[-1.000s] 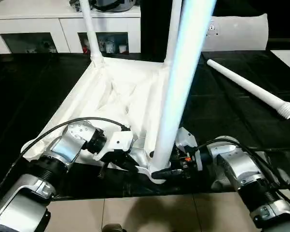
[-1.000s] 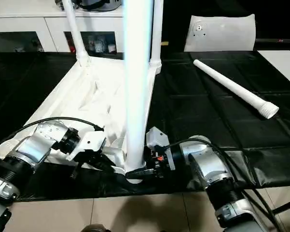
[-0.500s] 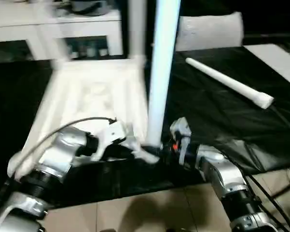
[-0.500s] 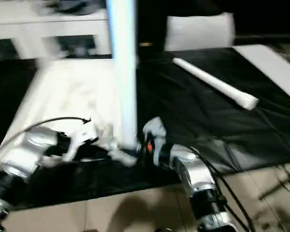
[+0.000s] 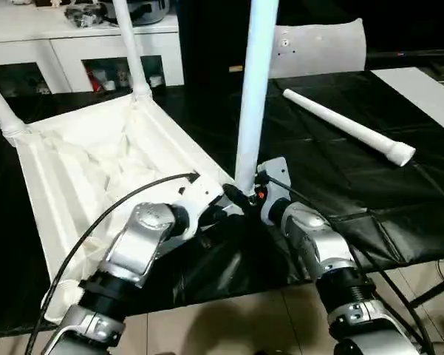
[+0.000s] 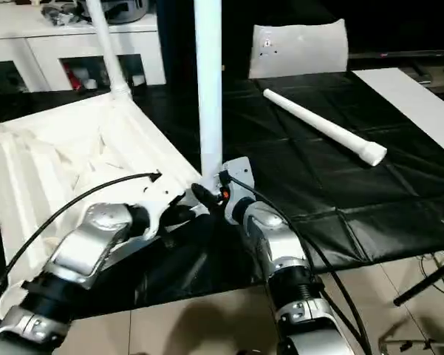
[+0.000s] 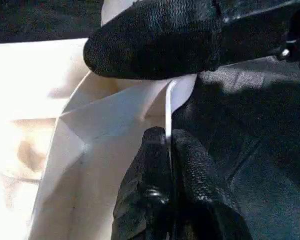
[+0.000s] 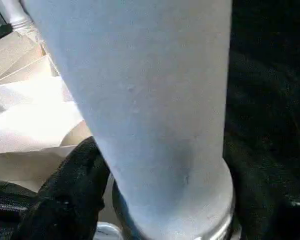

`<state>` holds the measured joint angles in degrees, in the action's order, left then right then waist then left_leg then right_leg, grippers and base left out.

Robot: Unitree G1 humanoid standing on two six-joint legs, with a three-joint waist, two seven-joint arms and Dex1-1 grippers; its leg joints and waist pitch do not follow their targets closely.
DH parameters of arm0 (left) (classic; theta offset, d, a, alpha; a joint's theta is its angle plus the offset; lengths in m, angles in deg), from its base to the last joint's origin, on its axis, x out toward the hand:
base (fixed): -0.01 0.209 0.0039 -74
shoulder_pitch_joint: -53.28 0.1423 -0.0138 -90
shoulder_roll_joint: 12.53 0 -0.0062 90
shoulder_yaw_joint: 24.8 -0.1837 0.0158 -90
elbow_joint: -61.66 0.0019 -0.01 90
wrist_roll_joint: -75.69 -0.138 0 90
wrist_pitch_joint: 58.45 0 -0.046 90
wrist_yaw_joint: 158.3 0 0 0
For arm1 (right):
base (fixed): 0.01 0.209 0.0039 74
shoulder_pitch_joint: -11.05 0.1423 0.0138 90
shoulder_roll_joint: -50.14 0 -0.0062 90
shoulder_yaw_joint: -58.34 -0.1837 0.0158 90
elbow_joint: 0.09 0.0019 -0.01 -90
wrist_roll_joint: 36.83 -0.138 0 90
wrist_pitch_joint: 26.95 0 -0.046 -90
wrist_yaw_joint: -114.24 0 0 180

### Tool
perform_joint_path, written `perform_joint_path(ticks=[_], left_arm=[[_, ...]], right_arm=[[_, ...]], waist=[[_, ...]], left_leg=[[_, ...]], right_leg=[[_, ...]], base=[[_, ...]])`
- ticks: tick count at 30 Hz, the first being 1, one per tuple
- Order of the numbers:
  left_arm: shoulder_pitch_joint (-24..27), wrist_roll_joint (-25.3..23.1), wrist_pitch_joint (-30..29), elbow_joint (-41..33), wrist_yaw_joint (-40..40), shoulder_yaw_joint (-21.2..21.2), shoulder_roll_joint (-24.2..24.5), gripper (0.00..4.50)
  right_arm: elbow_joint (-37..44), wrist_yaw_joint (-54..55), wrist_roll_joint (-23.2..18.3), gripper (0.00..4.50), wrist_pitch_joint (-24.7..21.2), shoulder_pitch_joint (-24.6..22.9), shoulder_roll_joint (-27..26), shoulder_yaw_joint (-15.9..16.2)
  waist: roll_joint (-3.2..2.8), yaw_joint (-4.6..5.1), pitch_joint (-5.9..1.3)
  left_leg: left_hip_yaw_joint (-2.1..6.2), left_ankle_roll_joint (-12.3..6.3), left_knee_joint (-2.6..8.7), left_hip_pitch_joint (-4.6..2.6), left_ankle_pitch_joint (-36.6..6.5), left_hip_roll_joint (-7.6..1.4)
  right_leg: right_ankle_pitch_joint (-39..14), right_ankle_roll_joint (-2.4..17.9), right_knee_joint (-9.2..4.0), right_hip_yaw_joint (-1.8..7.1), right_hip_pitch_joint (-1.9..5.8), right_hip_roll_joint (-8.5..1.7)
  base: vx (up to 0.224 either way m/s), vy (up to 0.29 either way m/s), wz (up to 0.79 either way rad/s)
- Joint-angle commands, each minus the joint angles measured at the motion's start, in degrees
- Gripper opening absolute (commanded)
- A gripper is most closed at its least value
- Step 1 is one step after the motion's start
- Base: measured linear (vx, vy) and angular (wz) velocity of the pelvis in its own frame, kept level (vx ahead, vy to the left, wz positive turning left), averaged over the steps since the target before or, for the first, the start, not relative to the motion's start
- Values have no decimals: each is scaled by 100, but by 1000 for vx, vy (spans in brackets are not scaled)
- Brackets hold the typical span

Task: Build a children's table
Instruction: Rotate leg to tighten

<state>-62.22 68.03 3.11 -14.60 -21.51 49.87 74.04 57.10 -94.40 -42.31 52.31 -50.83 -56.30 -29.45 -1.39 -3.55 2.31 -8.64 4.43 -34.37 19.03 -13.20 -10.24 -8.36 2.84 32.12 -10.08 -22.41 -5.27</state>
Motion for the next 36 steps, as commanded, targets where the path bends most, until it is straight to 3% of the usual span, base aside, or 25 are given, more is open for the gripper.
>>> perform_joint_path(ticks=[1,8,13,15,20,25,26,33,34,36], left_arm=[[-201,-106,258,77,-7,-68,77,0],[-175,56,717,199,-651,-215,468,0],[-232,217,1433,496,-1557,-440,933,0],[-241,306,1792,564,-2065,-550,1111,0],[-404,493,2242,684,-3159,-799,1464,0],[-571,436,2598,906,-3567,-982,1595,0],[-618,422,2713,989,-3688,-1028,1609,0],[-786,354,3082,1229,-4159,-1266,1661,0],[-806,336,3126,1260,-4175,-1294,1659,0],[-841,307,3220,1333,-4212,-1325,1646,0]], right_arm=[[-58,-339,-101,386,9,-226,-159,289],[574,-1124,-395,443,179,-512,279,251],[890,-2379,-555,443,419,-613,1030,378],[979,-2865,-590,443,368,-598,1339,461],[1007,-3830,-638,443,321,-474,1903,668],[975,-4312,-564,443,546,-412,2097,903],[969,-4426,-536,443,601,-402,2133,988],[784,-4692,-368,443,982,-302,2117,1227],[751,-4736,-374,416,995,-283,2106,1253],[741,-4822,-447,416,951,-259,2083,1285]], waist=[[-39,-30,-310],[-35,-49,-346],[-35,-113,-353],[-14,-182,-349],[-9,-323,-358],[-15,-460,-369],[-43,-472,-367],[-33,-506,-387],[-34,-508,-381],[-33,-521,-378]], left_leg=[[96,-337,447,62,-1041,-288],[96,-444,440,106,-778,-304],[78,-572,424,110,-650,-318],[72,-571,426,84,-695,-321],[55,-556,427,68,-557,-372],[41,-494,418,55,-553,-368],[41,-484,418,52,-566,-371],[47,-394,421,63,-555,-384],[45,-397,422,61,-586,-380],[40,-399,419,61,-604,-374]], right_leg=[[-2610,179,-512,383,308,-491],[-2105,366,-432,419,362,-499],[-1838,482,-381,436,342,-478],[-2001,452,-399,435,339,-485],[-1791,582,-337,459,318,-493],[-1910,536,-340,459,311,-498],[-1919,536,-349,459,307,-499],[-1789,561,-321,460,320,-504],[-1820,582,-327,454,319,-496],[-1903,546,-337,454,326,-497]], base=[[0,0,0],[0,0,0],[0,0,0],[0,0,0],[0,0,0],[0,0,0],[0,0,0],[0,0,0],[0,0,0],[0,0,0]])
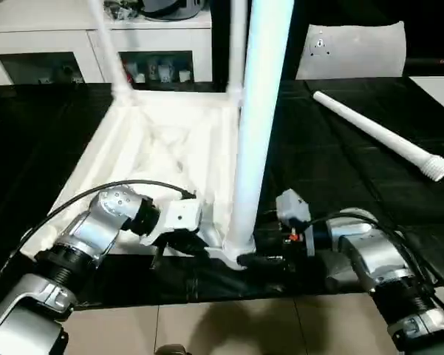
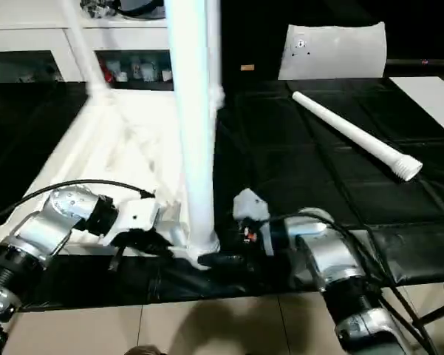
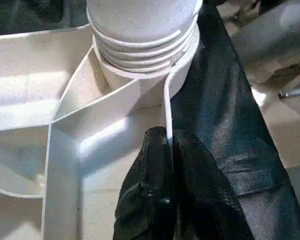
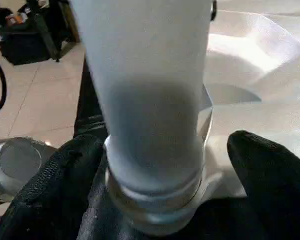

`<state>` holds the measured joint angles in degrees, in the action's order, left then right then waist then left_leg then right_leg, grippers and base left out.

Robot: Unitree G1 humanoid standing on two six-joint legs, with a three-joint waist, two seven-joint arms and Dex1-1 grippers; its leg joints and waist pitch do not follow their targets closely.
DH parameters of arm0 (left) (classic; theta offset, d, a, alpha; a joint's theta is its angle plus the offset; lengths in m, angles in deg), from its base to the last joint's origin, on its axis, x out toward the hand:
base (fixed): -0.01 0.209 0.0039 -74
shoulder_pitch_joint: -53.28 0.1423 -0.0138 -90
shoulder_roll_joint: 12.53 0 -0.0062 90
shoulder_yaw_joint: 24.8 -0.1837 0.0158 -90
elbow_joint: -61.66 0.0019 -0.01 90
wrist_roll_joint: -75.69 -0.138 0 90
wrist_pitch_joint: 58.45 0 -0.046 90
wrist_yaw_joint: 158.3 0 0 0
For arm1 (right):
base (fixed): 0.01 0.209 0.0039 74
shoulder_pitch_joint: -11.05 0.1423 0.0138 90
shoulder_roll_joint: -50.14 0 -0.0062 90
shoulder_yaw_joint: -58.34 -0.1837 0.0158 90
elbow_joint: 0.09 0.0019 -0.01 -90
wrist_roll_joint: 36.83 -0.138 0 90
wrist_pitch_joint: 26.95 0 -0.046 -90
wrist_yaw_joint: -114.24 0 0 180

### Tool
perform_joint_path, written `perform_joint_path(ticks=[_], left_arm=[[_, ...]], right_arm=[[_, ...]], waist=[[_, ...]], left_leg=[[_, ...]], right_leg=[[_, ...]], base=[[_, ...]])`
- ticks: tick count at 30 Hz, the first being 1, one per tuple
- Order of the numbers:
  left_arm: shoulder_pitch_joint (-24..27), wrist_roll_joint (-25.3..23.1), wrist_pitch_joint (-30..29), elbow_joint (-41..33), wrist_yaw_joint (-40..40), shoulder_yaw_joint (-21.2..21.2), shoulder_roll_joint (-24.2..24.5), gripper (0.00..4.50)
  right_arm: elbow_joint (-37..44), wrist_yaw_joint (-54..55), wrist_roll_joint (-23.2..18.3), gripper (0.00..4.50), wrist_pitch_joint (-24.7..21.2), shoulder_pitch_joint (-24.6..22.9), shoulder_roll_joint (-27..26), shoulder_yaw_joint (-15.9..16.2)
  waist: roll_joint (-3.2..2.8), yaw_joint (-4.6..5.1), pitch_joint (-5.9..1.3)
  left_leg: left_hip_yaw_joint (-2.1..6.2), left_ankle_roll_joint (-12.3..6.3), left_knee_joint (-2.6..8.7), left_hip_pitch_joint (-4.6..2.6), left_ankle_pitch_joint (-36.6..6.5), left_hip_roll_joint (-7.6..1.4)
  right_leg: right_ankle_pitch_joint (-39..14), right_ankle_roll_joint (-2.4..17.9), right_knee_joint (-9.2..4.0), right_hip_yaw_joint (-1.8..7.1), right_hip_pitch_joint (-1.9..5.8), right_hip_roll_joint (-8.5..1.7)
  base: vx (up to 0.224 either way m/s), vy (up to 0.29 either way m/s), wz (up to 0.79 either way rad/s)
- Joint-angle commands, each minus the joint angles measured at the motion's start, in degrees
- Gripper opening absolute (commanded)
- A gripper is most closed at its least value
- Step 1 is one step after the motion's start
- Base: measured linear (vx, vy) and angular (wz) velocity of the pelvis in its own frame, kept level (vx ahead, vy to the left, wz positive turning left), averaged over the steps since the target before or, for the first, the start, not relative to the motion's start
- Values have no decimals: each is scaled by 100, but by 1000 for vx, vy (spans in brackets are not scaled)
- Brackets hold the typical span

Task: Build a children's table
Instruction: Rotate leg to tighten

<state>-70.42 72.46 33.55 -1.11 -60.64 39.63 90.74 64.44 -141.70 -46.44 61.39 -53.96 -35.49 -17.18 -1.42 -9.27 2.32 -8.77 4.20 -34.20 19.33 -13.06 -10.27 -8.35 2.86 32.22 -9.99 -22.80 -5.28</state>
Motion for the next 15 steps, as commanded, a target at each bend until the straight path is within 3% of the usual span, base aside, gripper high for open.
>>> perform_joint_path(ticks=[1,15], left_arm=[[-29,-142,195,-4,-310,-310,-27,0],[-150,-244,487,289,-450,-387,-86,0]], right_arm=[[16,-116,-59,400,22,58,-8,64],[-82,-541,-87,283,-72,151,-13,304]], waist=[[-20,42,-383],[-32,3,-394]], left_leg=[[55,-369,403,27,-611,-381],[51,-337,399,24,-579,-387]], right_leg=[[-1906,532,-343,448,364,-501],[-1843,531,-328,449,364,-499]], base=[[0,0,0],[0,0,0]])
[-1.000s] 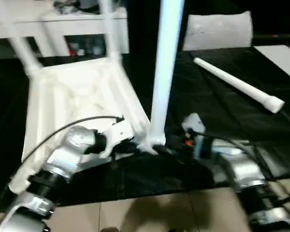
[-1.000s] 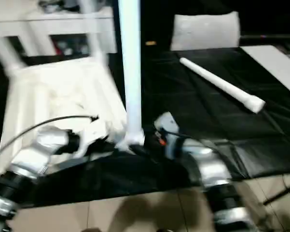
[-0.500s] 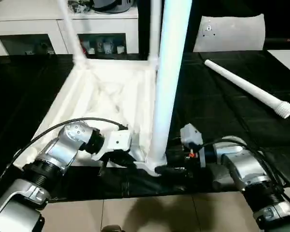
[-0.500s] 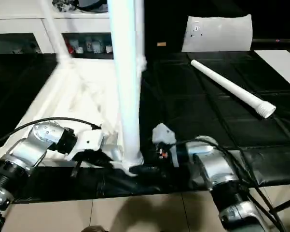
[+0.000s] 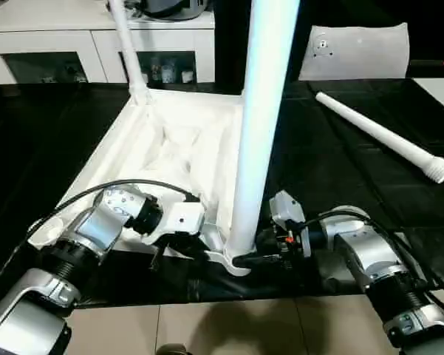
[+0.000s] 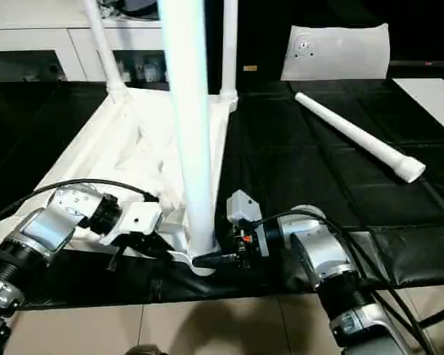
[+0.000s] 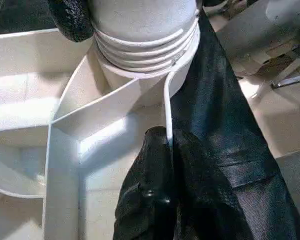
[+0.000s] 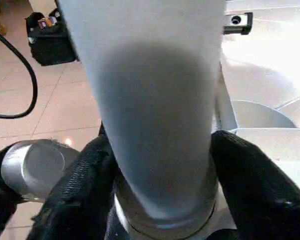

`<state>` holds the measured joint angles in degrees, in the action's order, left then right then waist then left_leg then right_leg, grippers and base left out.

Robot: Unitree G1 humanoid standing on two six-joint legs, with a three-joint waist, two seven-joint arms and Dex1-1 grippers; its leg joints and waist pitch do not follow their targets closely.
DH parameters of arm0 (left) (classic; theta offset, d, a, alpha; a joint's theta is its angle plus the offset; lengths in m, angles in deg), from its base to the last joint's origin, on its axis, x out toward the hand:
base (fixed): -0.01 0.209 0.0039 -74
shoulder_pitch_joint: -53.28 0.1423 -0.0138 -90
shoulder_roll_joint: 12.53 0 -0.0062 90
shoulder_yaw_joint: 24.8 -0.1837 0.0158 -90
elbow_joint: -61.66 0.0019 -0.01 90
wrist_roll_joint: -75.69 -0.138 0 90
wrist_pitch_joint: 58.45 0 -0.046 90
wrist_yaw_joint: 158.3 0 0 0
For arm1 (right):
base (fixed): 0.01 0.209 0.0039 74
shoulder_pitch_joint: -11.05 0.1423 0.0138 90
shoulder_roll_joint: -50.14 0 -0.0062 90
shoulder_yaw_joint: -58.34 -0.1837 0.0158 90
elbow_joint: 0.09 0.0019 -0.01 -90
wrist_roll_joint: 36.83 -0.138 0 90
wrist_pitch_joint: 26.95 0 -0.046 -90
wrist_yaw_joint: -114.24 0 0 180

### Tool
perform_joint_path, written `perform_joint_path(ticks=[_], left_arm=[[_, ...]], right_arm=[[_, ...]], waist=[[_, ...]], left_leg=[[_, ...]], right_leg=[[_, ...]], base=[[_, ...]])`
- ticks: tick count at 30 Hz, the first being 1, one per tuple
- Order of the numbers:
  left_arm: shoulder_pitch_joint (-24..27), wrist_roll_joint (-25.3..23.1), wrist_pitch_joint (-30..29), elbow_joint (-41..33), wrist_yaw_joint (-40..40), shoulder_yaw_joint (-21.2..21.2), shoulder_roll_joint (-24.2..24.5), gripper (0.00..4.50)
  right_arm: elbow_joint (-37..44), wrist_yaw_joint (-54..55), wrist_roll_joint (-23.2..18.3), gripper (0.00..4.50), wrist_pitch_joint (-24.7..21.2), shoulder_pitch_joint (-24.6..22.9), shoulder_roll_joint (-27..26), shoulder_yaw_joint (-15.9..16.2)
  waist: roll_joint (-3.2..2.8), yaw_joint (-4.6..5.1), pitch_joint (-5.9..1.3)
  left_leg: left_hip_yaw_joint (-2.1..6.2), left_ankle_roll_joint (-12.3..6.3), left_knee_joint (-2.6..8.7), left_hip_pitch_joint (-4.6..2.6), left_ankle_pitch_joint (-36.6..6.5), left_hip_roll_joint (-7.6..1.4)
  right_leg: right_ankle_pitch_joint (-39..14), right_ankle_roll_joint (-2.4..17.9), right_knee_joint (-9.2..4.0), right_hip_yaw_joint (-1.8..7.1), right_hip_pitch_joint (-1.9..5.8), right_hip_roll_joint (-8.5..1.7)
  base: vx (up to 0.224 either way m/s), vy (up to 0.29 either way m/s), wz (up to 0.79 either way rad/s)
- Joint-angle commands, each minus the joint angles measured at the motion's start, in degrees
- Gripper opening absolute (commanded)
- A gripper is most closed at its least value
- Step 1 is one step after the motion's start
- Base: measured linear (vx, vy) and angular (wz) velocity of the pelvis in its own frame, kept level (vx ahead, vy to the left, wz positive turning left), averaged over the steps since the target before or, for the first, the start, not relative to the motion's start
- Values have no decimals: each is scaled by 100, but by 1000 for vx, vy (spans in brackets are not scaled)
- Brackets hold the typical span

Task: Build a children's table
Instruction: Rotate leg to tighten

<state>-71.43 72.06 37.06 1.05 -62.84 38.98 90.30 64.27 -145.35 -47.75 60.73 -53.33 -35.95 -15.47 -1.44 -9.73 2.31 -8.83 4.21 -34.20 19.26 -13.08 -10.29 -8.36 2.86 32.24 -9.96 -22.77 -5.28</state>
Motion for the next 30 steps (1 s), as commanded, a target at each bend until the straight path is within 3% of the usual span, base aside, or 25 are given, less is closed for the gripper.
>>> perform_joint_path(ticks=[1,7,14,15,17,30], left_arm=[[-50,-206,137,76,-230,-322,-43,0],[-52,-239,204,157,-183,-320,-42,0],[-30,-239,218,188,-147,-293,-42,0],[-26,-245,226,198,-130,-284,-36,0],[-27,-254,248,221,-113,-272,-23,0],[-17,-271,280,254,-63,-242,-18,0]], right_arm=[[-68,-179,47,264,-3,89,35,137],[-114,-193,138,237,90,79,54,205],[-198,31,229,220,167,114,-20,198],[-210,43,164,274,-10,123,-42,173],[-204,49,166,274,-27,121,-34,175],[-54,397,355,395,278,-117,-66,223]], waist=[[-30,50,-390],[-23,57,-370],[-10,66,-373],[-20,73,-369],[-13,81,-368],[-26,85,-361]], left_leg=[[56,-340,401,31,-602,-381],[54,-293,415,5,-745,-374],[60,-290,422,9,-752,-375],[58,-289,421,7,-768,-372],[60,-284,424,7,-798,-371],[55,-239,425,6,-838,-354]], right_leg=[[-1898,513,-336,441,361,-495],[-2251,377,-391,433,357,-501],[-2268,366,-388,432,360,-501],[-2290,361,-396,431,357,-497],[-2340,332,-402,426,359,-496],[-2453,256,-431,417,349,-497]], base=[[0,0,0],[0,0,0],[0,0,0],[0,0,0],[0,0,0],[0,0,0]])
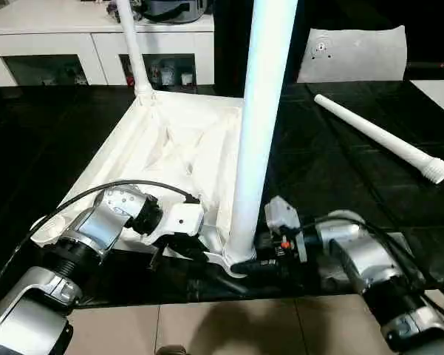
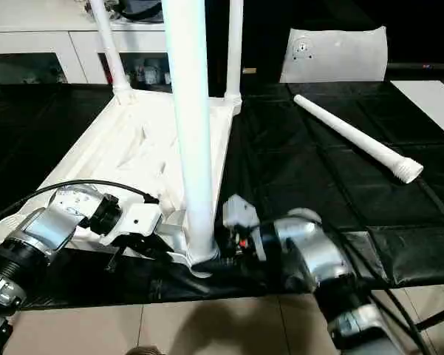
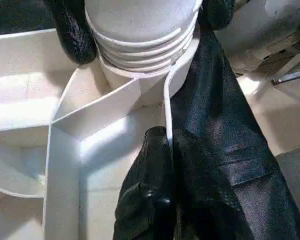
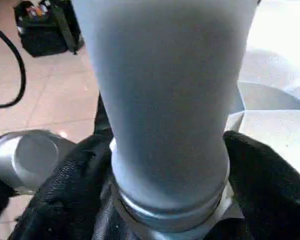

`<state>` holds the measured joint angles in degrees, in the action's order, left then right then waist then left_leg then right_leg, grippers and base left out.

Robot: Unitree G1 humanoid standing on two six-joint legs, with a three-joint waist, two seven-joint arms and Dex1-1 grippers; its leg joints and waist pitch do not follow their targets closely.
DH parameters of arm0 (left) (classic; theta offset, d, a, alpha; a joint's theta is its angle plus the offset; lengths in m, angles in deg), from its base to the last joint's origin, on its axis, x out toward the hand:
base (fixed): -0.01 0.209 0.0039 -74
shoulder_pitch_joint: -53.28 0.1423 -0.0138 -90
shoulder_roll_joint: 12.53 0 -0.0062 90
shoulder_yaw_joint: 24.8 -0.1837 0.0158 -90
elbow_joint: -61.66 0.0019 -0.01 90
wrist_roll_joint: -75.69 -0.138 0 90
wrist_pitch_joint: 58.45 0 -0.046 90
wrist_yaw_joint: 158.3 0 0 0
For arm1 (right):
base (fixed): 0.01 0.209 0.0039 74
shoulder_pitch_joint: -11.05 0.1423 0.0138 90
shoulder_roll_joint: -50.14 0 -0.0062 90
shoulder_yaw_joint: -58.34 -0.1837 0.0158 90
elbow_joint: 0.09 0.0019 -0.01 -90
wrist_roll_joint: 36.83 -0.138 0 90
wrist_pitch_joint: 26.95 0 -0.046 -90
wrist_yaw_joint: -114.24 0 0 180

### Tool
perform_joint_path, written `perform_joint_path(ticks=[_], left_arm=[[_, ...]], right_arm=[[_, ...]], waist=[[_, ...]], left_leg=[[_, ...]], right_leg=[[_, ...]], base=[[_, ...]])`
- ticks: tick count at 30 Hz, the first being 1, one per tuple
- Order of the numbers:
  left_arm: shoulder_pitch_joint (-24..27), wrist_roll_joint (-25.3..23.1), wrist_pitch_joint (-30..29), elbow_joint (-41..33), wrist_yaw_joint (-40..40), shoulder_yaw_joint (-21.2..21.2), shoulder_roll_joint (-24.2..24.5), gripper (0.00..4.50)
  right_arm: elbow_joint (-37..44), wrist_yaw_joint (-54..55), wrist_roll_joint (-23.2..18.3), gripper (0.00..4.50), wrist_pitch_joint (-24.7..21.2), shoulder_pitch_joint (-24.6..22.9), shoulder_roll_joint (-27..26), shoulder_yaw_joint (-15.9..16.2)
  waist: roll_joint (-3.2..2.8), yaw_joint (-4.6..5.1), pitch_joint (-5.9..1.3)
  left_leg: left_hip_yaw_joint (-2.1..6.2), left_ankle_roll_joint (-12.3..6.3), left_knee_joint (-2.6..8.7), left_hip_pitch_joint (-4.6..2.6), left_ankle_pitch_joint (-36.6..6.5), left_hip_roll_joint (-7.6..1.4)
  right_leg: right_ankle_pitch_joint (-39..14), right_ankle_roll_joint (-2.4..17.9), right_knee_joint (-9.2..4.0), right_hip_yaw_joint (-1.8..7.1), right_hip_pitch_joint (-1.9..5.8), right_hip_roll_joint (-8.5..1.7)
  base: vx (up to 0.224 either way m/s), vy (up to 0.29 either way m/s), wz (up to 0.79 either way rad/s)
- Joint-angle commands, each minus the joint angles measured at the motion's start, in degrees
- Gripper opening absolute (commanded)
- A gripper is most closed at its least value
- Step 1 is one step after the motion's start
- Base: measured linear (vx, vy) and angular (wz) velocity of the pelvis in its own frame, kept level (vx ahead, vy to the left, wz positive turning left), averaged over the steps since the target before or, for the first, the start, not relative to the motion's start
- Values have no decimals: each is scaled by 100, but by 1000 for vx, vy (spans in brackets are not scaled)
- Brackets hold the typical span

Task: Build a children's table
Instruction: Rotate leg to tighten

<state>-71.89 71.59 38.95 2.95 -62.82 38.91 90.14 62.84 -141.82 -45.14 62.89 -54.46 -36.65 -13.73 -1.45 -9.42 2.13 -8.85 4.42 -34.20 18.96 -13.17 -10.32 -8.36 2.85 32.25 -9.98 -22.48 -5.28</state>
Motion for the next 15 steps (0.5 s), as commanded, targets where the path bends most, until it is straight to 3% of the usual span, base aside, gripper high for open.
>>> perform_joint_path(ticks=[1,4,12,15], left_arm=[[24,-227,96,74,-66,-237,-6,0],[17,-231,105,87,-68,-239,-9,0],[-43,-258,125,152,-74,-240,-10,0],[-52,-269,129,160,-81,-245,2,0]], right_arm=[[97,81,85,395,22,-10,-3,43],[100,108,75,395,-7,-11,-12,38],[129,16,-114,321,-120,22,-59,-29],[135,4,-133,321,-131,26,-63,-26]], waist=[[-24,55,-343],[-21,54,-347],[-25,49,-349],[-32,46,-350]], left_leg=[[57,-259,427,26,-856,-353],[62,-266,429,34,-831,-362],[61,-269,430,35,-839,-367],[62,-265,429,31,-837,-370]], right_leg=[[-2521,239,-442,416,317,-499],[-2469,254,-432,420,321,-498],[-2406,290,-422,425,323,-502],[-2407,299,-424,425,322,-507]], base=[[0,0,0],[0,0,0],[0,0,0],[0,0,0]])
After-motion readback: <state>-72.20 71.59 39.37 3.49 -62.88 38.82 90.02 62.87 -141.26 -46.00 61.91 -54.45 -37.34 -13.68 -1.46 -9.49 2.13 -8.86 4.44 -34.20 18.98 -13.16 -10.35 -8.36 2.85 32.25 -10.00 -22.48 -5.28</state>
